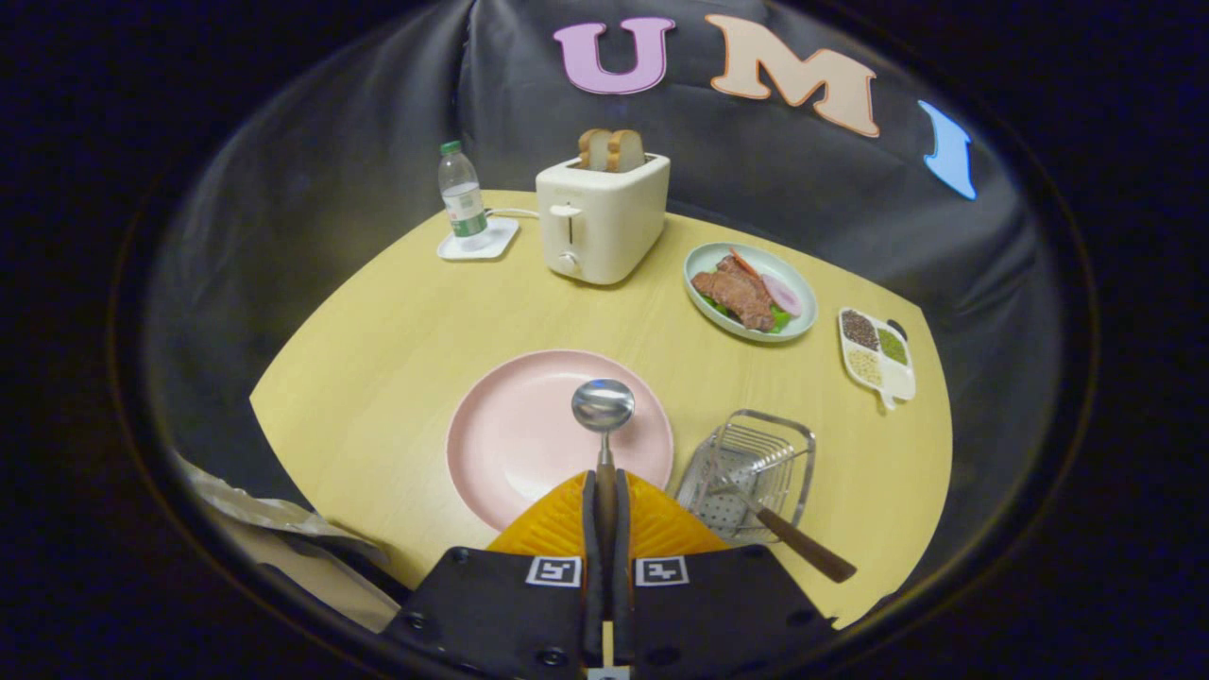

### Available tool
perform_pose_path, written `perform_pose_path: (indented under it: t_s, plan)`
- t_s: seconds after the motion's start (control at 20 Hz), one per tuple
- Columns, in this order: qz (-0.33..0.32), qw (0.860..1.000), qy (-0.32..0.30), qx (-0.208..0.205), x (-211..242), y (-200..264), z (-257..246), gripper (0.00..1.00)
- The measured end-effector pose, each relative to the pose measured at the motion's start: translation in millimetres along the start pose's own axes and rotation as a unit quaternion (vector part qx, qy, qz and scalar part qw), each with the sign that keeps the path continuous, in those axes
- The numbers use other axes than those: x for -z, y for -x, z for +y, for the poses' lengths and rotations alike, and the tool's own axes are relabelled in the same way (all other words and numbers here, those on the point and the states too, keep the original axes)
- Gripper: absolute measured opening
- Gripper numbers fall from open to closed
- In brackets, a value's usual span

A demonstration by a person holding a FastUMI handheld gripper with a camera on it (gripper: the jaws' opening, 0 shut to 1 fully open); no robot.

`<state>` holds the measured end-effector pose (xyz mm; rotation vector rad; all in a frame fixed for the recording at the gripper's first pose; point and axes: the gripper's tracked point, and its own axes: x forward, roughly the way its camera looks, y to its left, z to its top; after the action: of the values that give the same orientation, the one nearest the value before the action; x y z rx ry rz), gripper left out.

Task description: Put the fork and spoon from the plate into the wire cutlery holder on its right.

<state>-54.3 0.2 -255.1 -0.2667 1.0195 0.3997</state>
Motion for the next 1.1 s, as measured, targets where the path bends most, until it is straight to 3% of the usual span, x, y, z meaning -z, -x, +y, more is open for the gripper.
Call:
perform_pose_path:
  t_s: [0.6, 1.1]
  plan:
    - [0.025, 0.999, 0.009, 0.025, 1, 43, -72, 0.07]
    - [0.068, 0.997, 0.016, 0.021, 21, 27, -92, 0.10]
